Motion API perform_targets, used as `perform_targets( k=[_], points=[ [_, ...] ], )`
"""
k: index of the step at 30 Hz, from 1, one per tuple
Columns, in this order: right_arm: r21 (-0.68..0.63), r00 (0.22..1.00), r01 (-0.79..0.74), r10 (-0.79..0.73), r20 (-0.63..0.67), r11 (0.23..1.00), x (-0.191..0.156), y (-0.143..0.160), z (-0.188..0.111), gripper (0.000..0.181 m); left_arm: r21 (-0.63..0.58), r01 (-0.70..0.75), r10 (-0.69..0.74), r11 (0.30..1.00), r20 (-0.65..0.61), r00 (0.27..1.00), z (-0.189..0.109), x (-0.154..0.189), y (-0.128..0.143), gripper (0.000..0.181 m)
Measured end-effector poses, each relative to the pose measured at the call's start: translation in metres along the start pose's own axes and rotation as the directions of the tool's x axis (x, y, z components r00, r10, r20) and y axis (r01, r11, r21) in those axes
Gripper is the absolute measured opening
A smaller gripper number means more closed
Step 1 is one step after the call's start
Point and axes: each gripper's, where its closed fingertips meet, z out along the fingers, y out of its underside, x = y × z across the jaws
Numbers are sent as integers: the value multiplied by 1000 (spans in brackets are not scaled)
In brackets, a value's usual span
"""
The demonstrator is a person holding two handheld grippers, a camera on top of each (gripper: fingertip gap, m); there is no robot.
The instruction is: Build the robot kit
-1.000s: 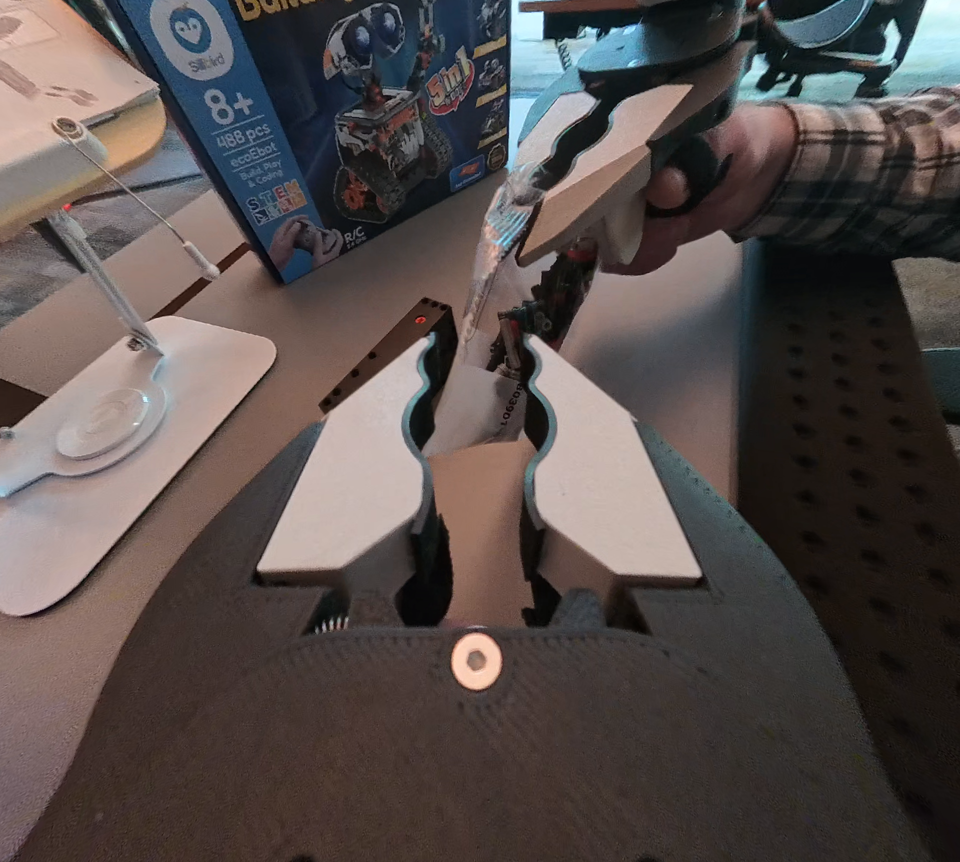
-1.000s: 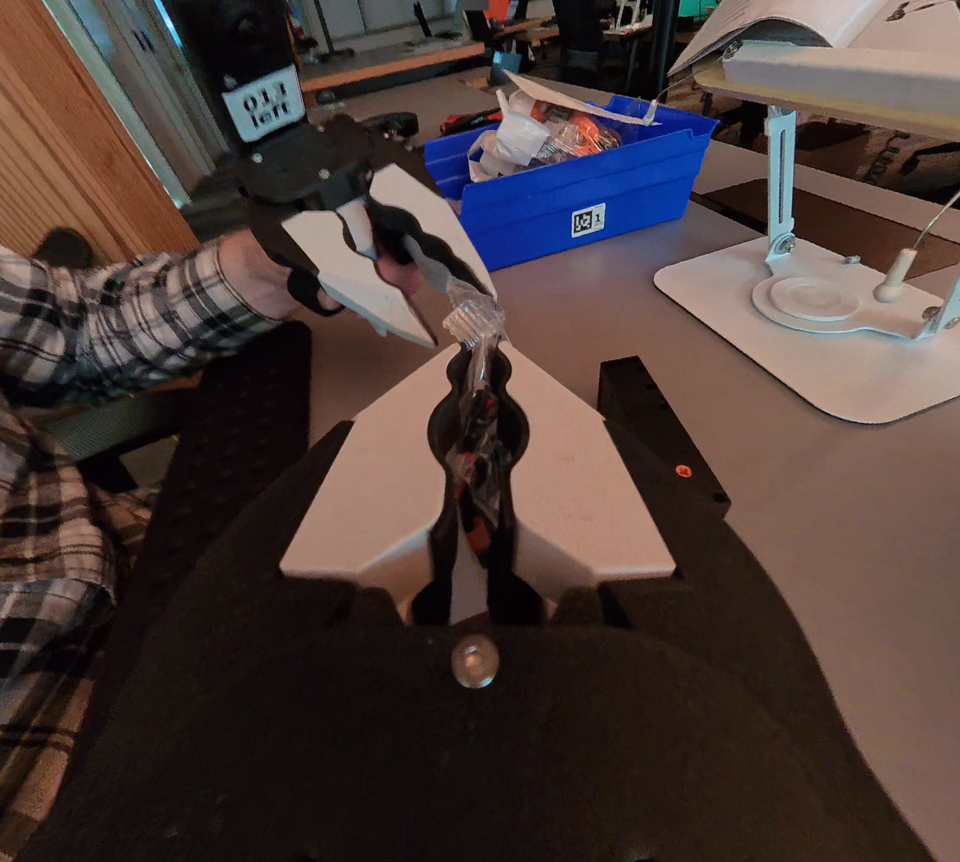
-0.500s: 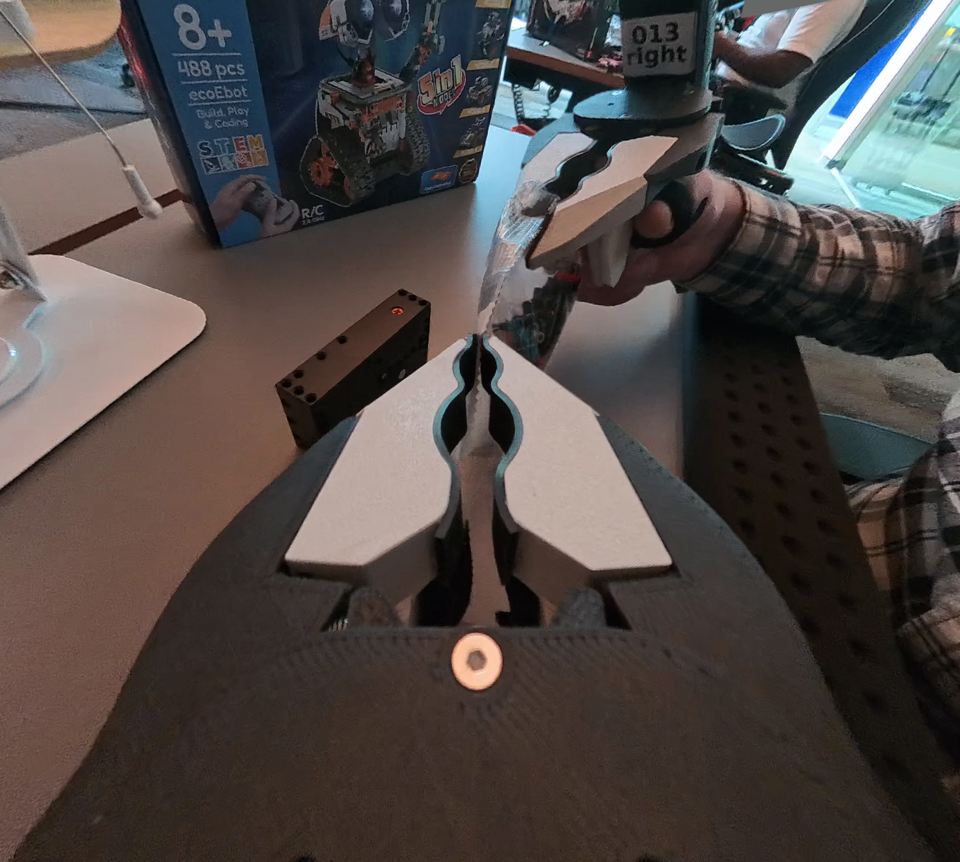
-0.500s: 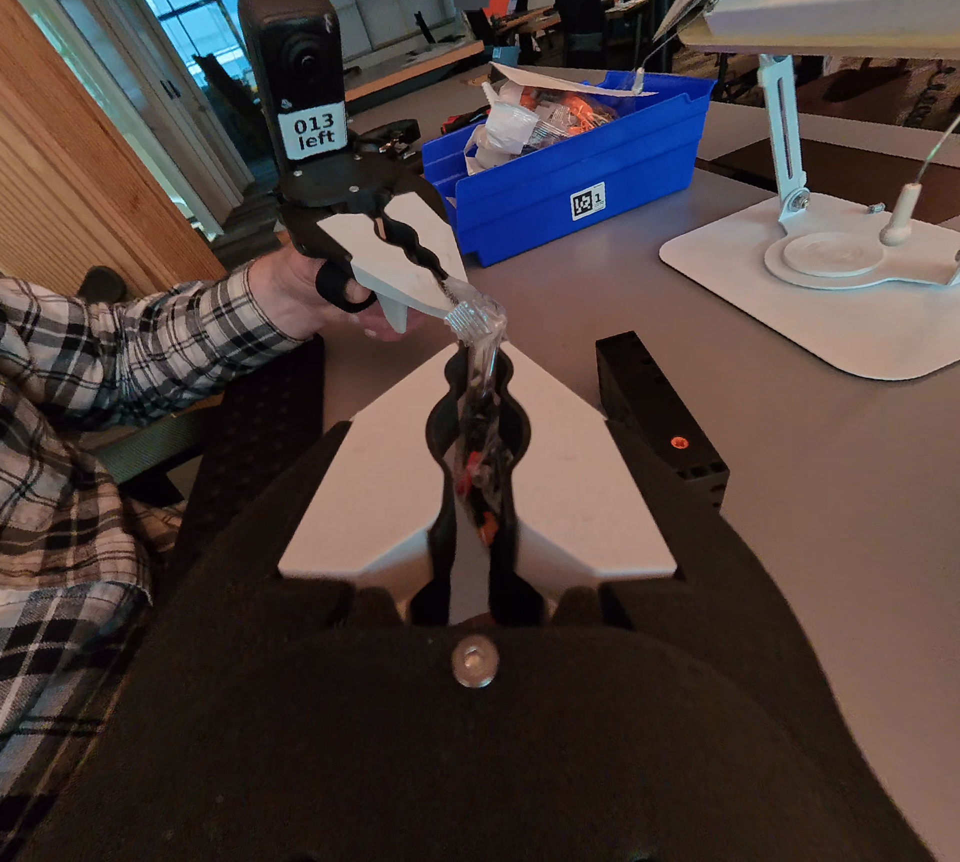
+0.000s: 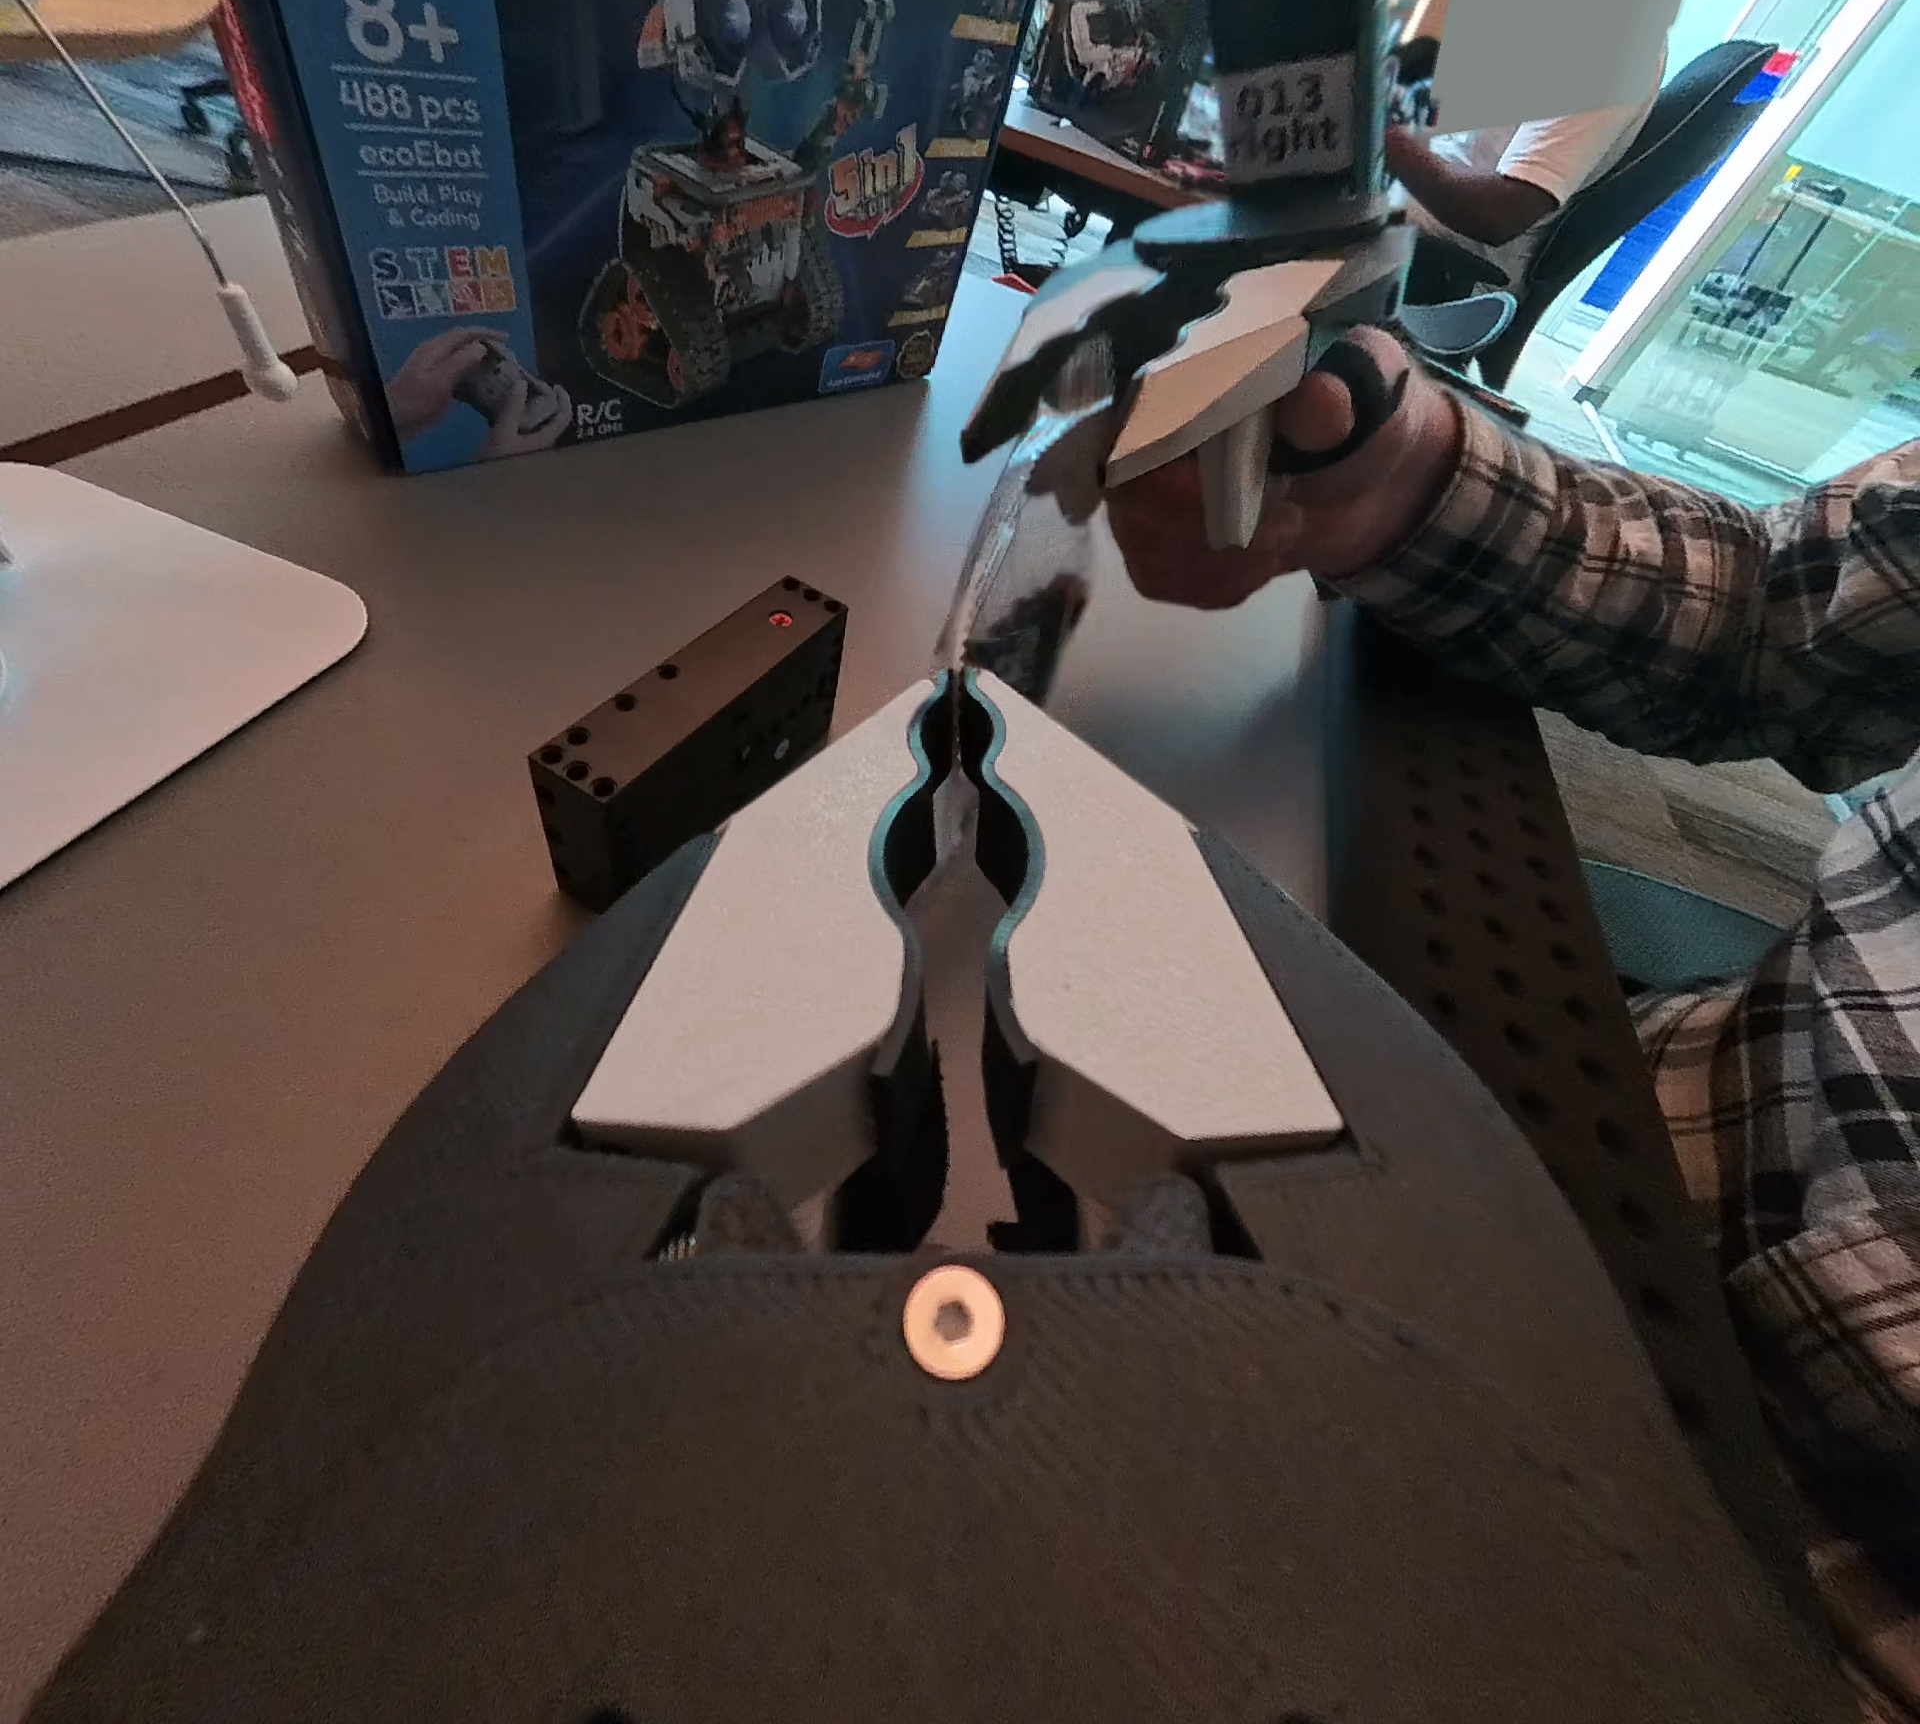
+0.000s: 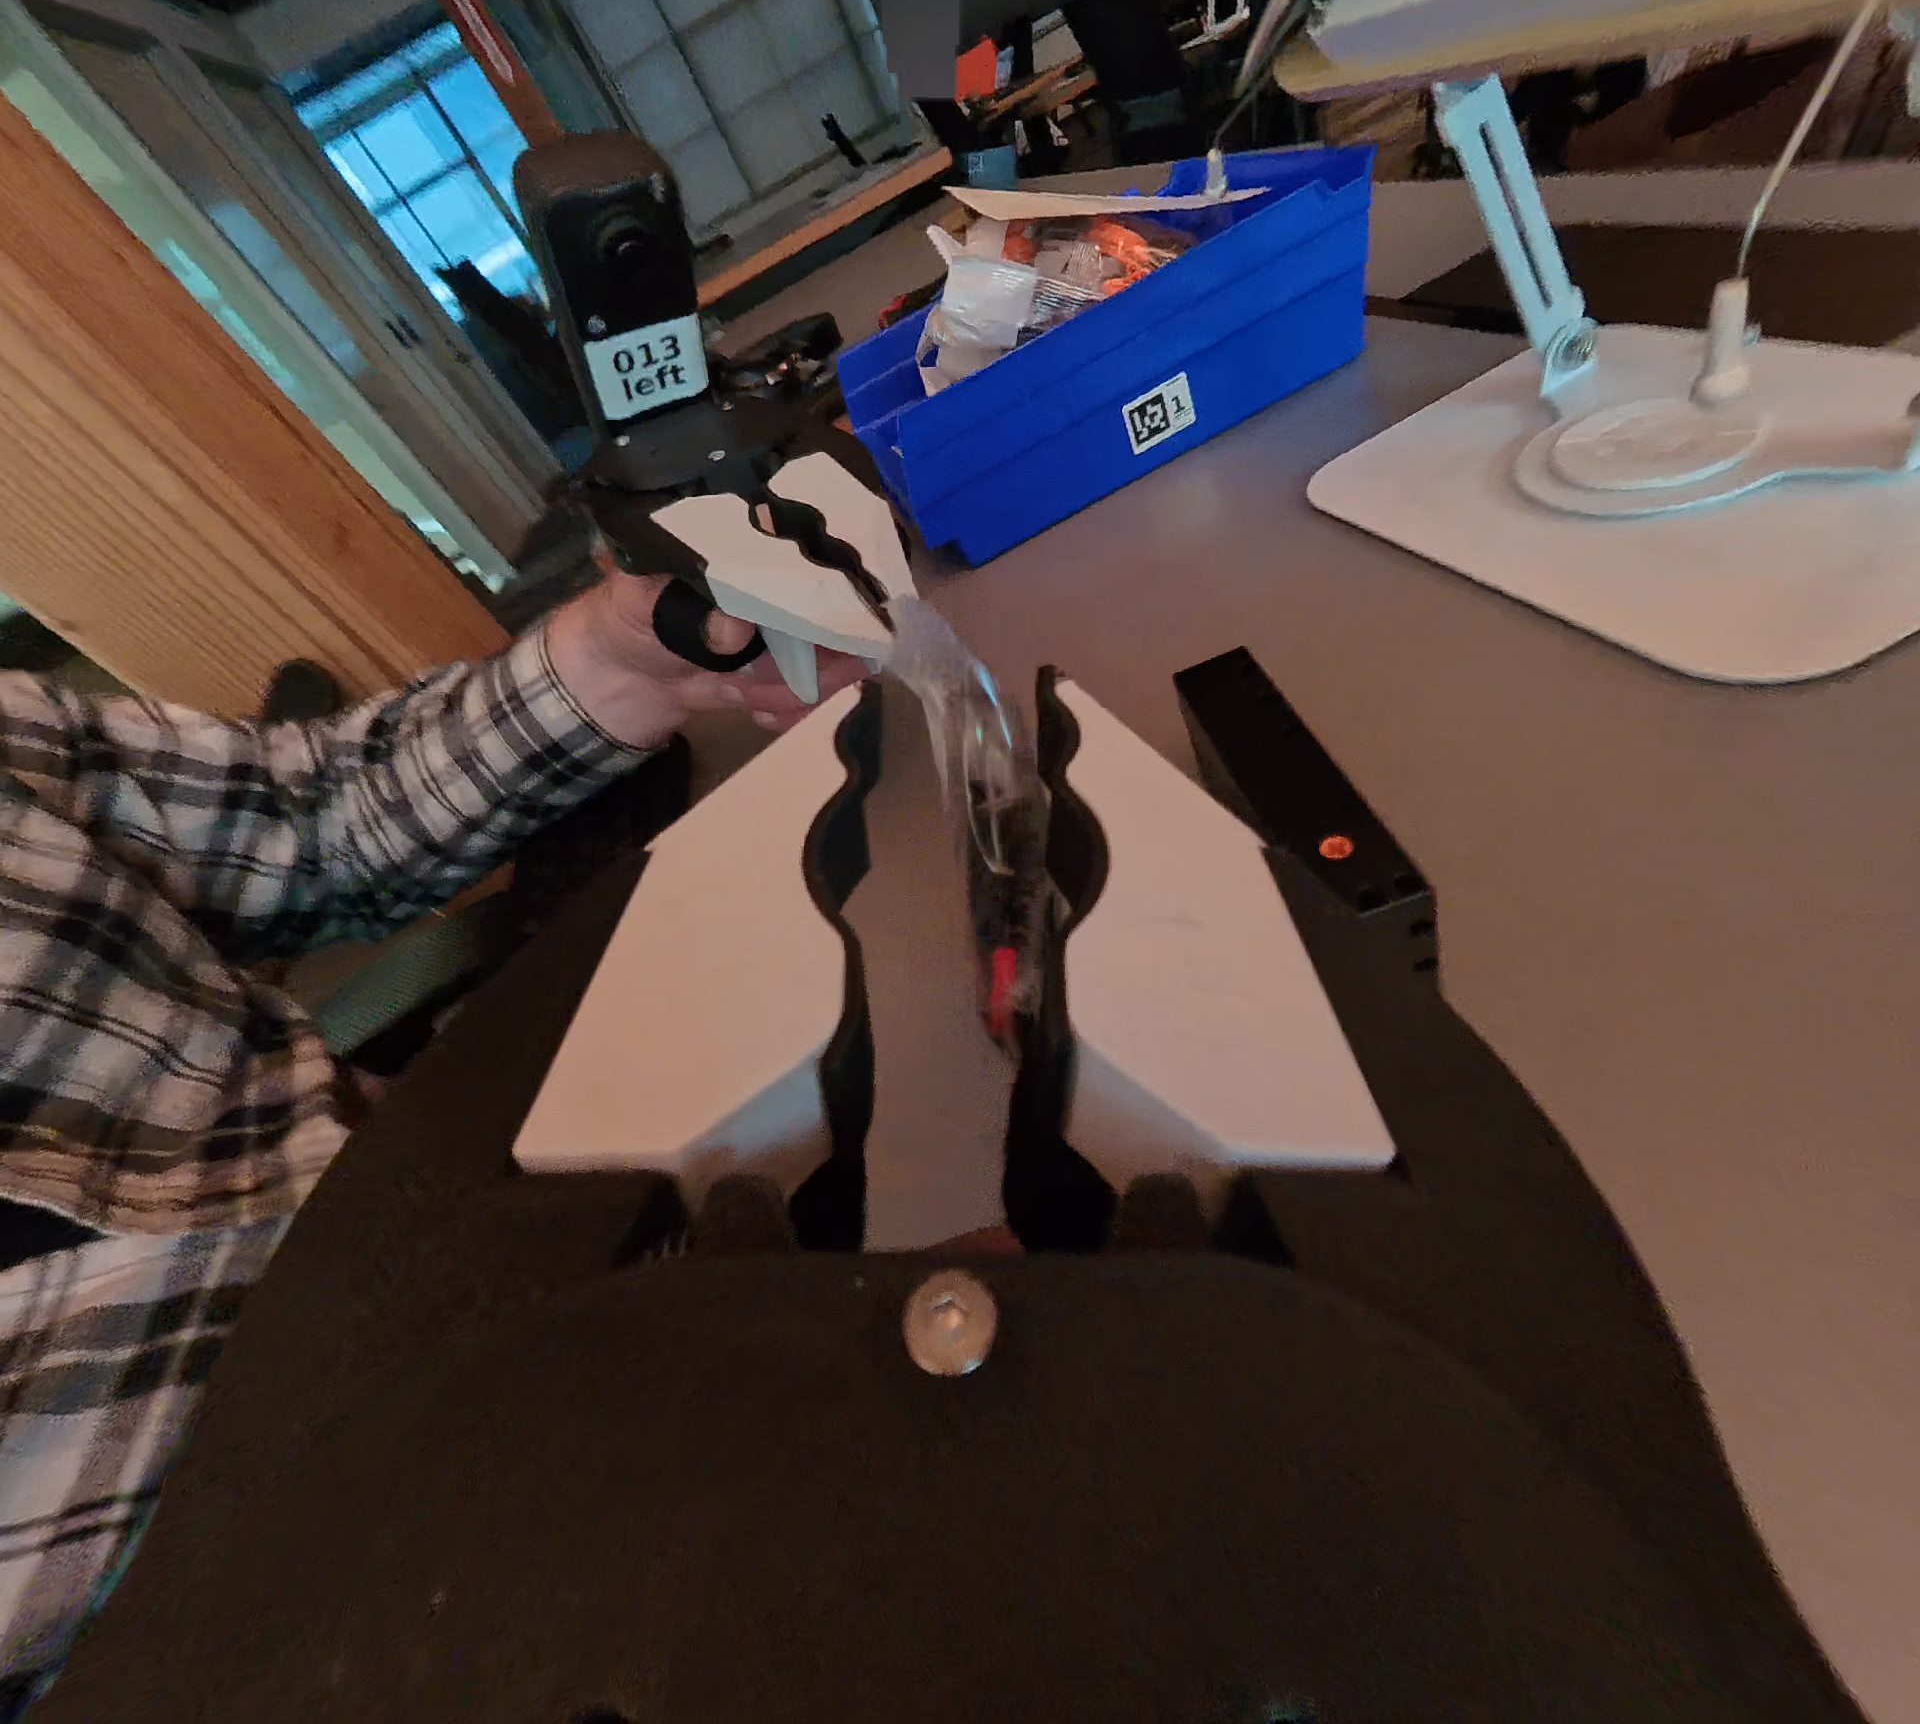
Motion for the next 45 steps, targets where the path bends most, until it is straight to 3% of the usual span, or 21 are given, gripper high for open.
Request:
perform_targets(
  k=[3,6,7,12,19,28,34,39,45],
  points=[
    [-91,970,212,-221,-104,973,3,2,0,27,-28,4,-4,1000,-21,1000,1,4,3,0],
    [-149,946,287,-304,-111,946,0,5,4,7,-40,22,-24,999,-55,998,1,9,4,0],
    [-166,946,285,-305,-111,944,0,6,4,0,-48,29,-32,998,-64,997,1,10,6,0],
    [-152,995,81,-90,-51,985,-4,6,2,0,-27,34,-36,999,-90,995,-4,11,1,0],
    [-232,999,12,-24,-47,973,-1,23,6,0,-70,59,-64,996,-71,995,-7,1,10,0],
    [-351,939,286,-334,-85,892,-2,26,14,12,-110,76,-81,991,-45,996,-3,-4,18,0],
    [-447,834,471,-549,-57,760,-8,29,32,13,-114,13,-21,993,-69,997,2,8,17,0],
    [-470,797,528,-604,-16,708,-12,38,44,4,-122,-57,50,991,-60,997,3,12,19,0],
    [-442,835,491,-551,-8,751,-17,37,42,0,-81,-107,104,991,-42,994,1,12,12,0]
  ],
)
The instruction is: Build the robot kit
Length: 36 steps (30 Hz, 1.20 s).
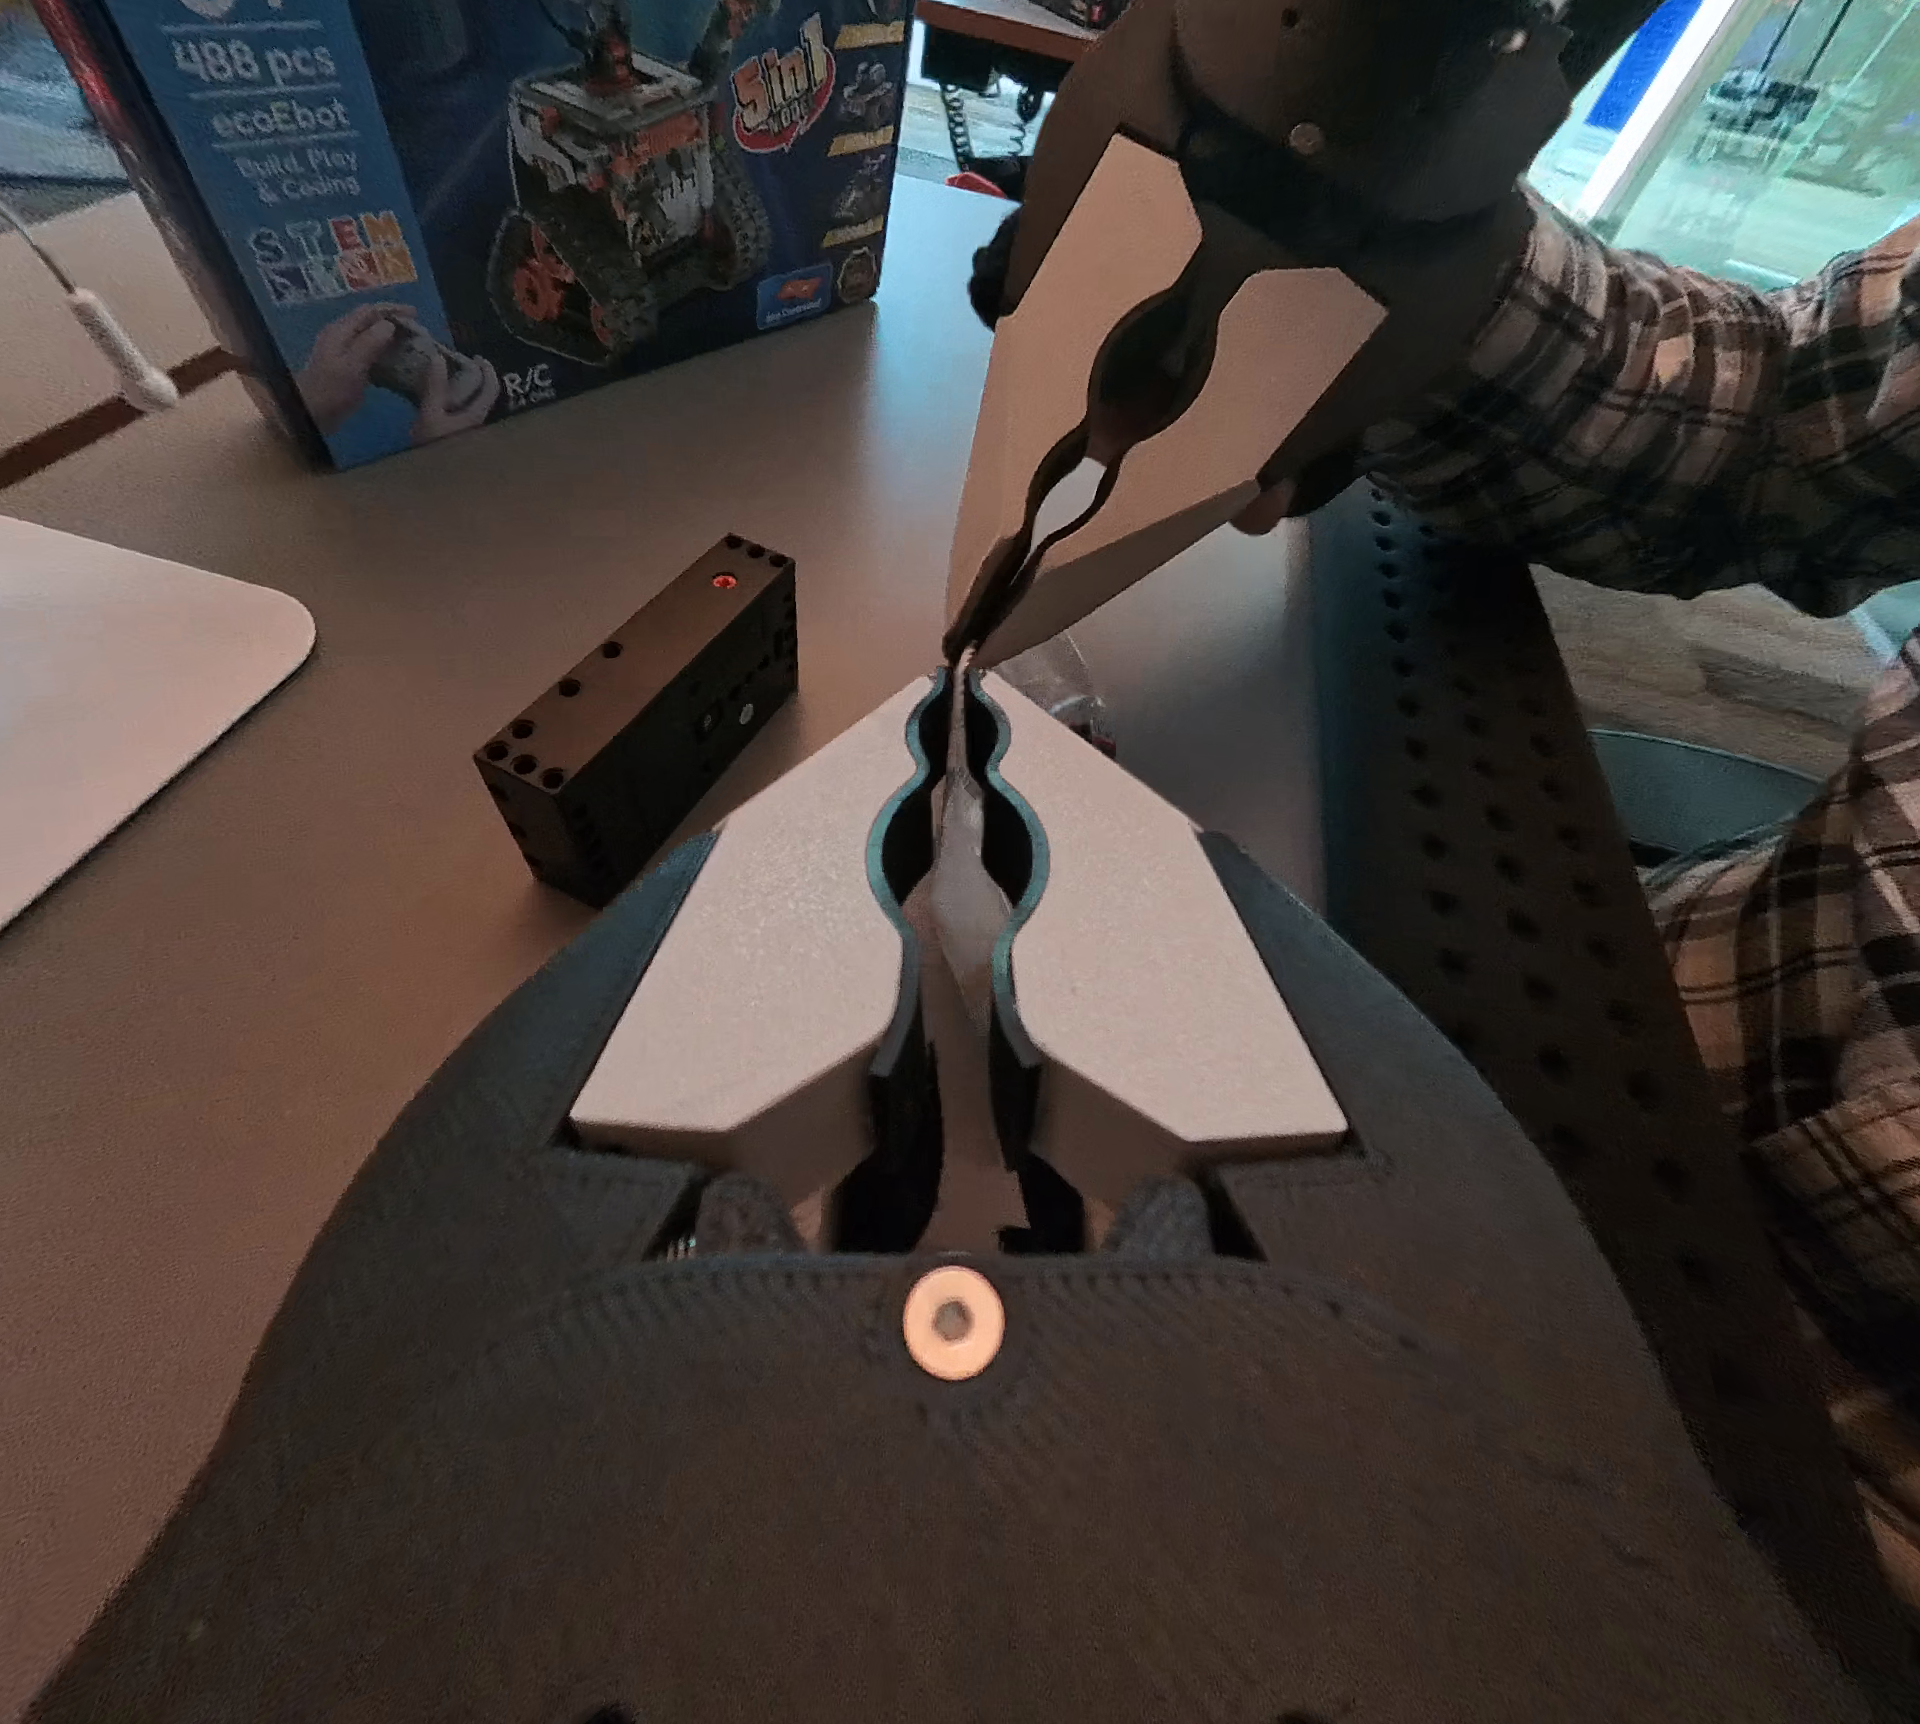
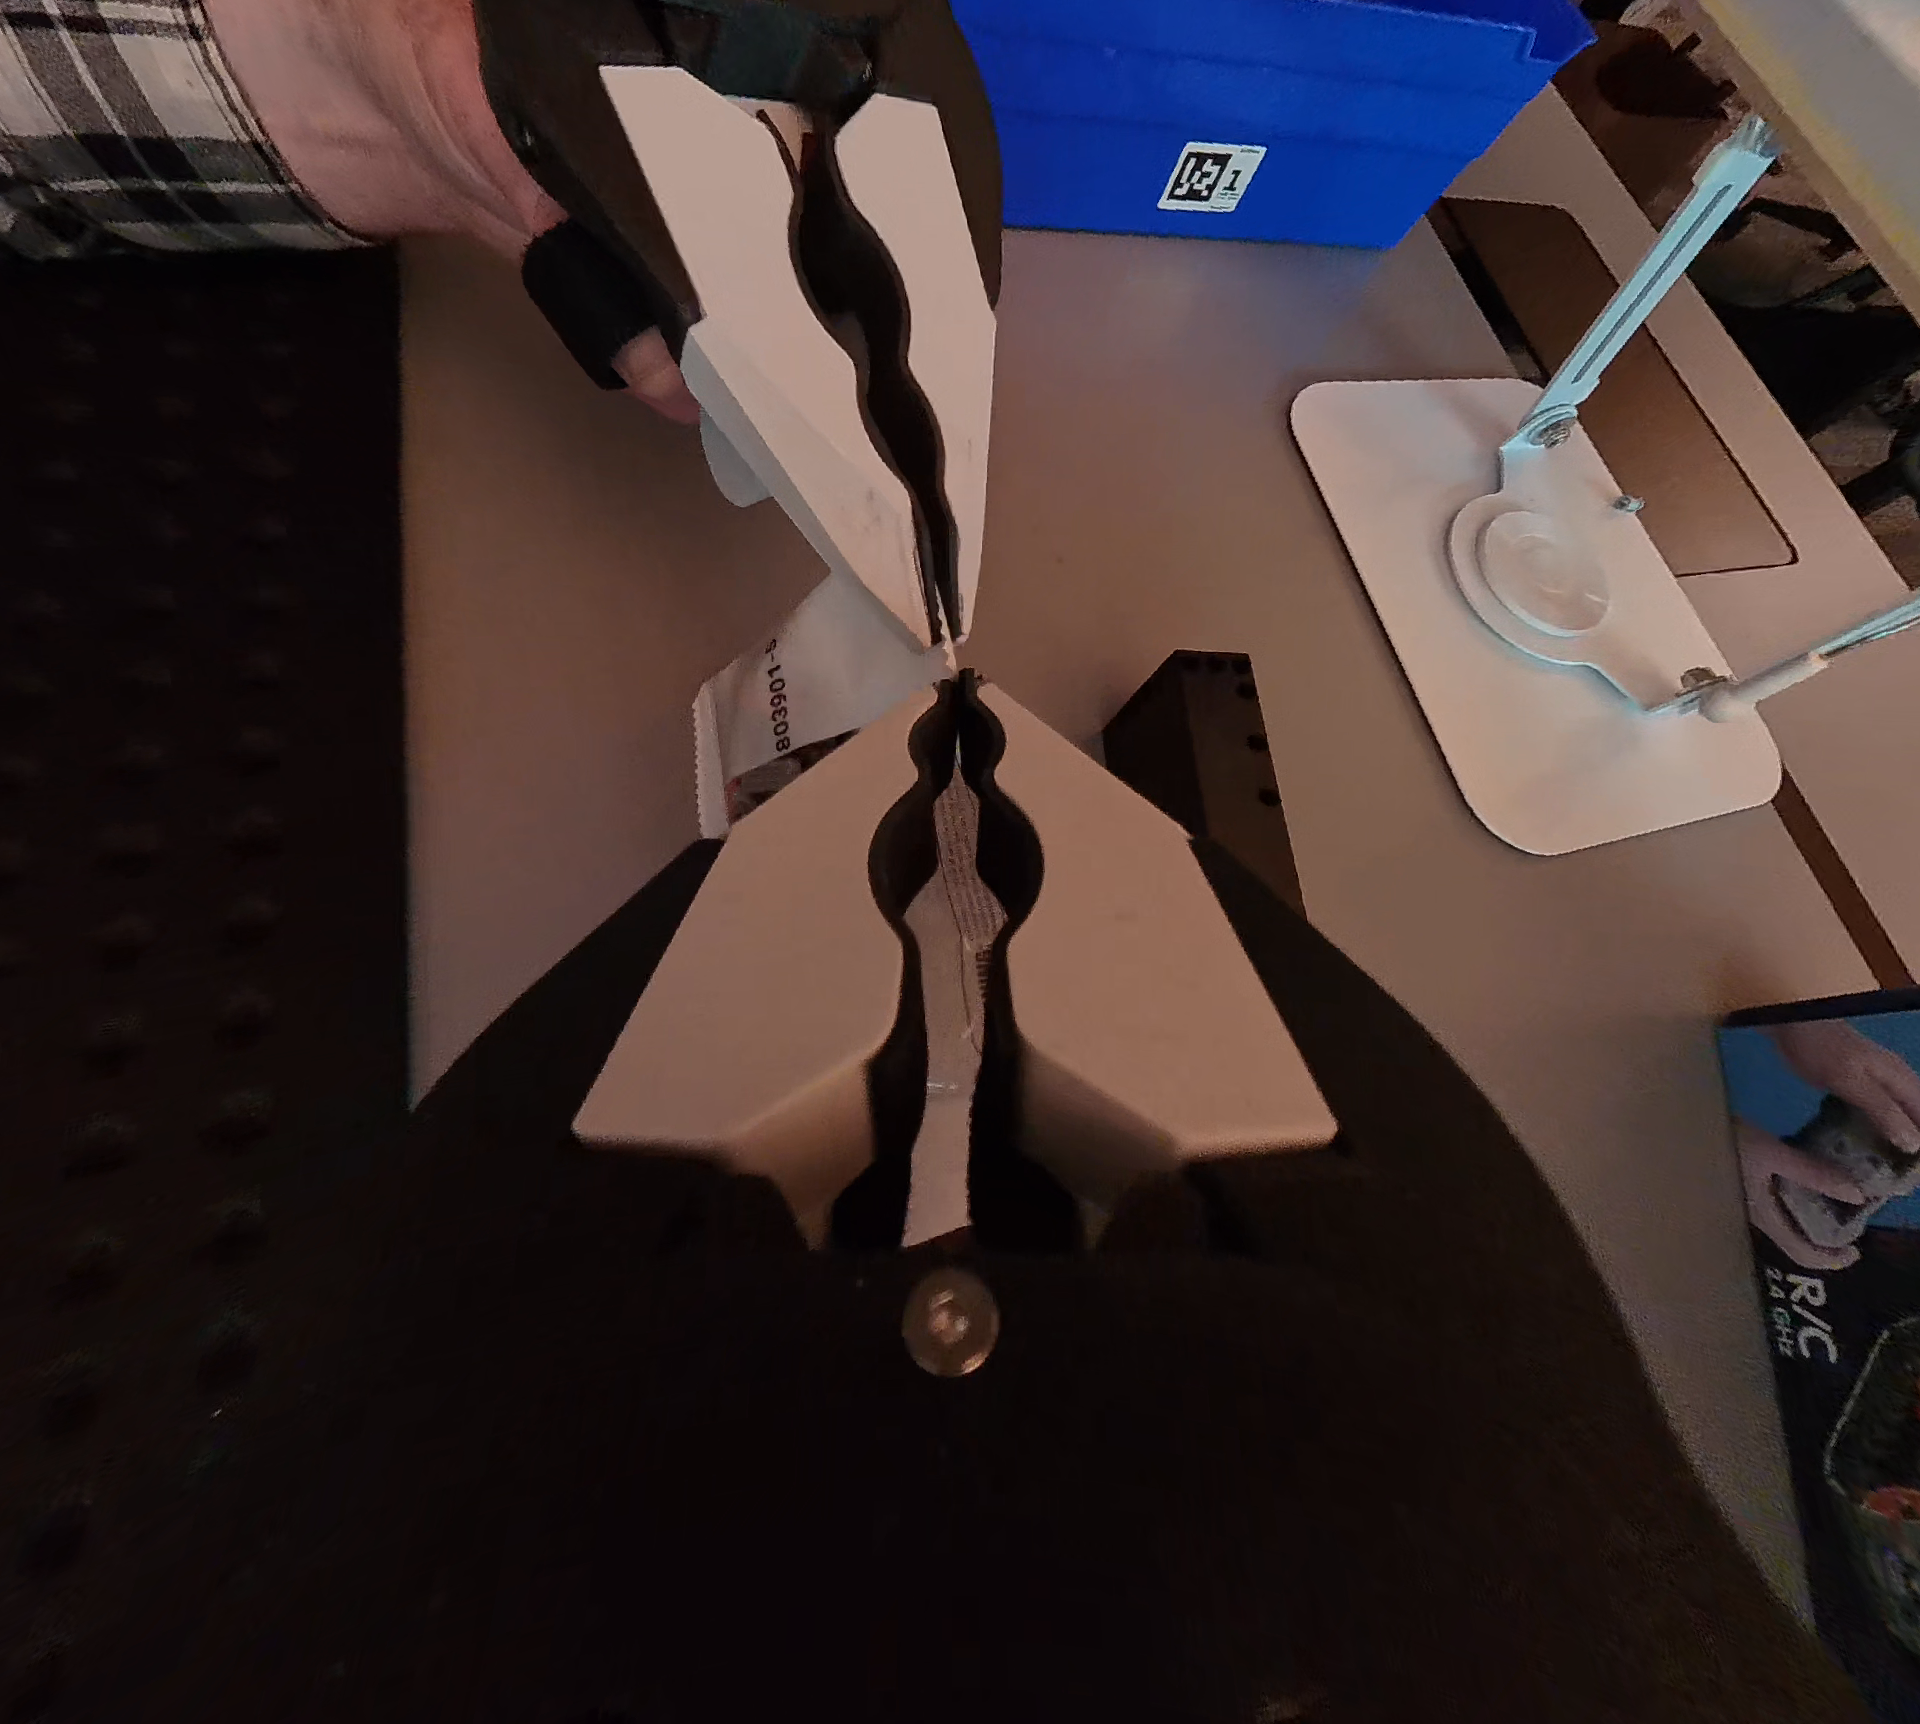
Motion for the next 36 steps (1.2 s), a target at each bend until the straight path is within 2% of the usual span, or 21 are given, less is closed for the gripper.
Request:
perform_targets(
  k=[4,7,9,13,15,18,21,27,29,31,34,36],
  points=[
    [4,997,-66,66,29,998,-1,3,2,0,-18,-2,3,1000,35,999,2,-3,3,0],
    [67,985,-156,150,81,986,-3,-5,-4,0,-63,33,-31,997,38,999,1,-6,13,20],
    [126,973,-221,210,95,967,1,-11,-13,0,-75,65,-66,995,-8,998,-2,-2,19,26],
    [287,939,-341,314,136,895,12,-28,-37,0,-100,138,-146,985,-83,986,-4,2,29,44],
    [372,927,-375,339,160,849,16,-39,-51,0,-116,143,-153,983,-88,984,-1,1,35,43],
    [447,902,-431,374,215,784,19,-51,-67,0,-40,117,-120,992,-92,988,9,4,28,18],
    [488,886,-462,404,225,741,24,-55,-76,0,21,62,-59,998,-101,993,13,10,17,5],
    [474,843,-526,506,182,706,34,-29,-89,0,32,65,-62,997,-82,995,0,7,6,0],
    [448,832,-538,533,151,714,35,-14,-88,0,-1,75,-75,997,-93,993,-1,9,6,0],
    [422,851,-500,519,79,756,37,-1,-89,0,-68,73,-78,995,-74,994,1,9,12,0],
    [365,917,-276,357,-178,889,43,5,-100,16,-204,47,-59,978,-51,997,3,11,23,0],
    [294,941,-130,212,-266,947,37,-6,-105,26,-296,16,-27,955,-32,999,4,10,30,0]
  ],
)
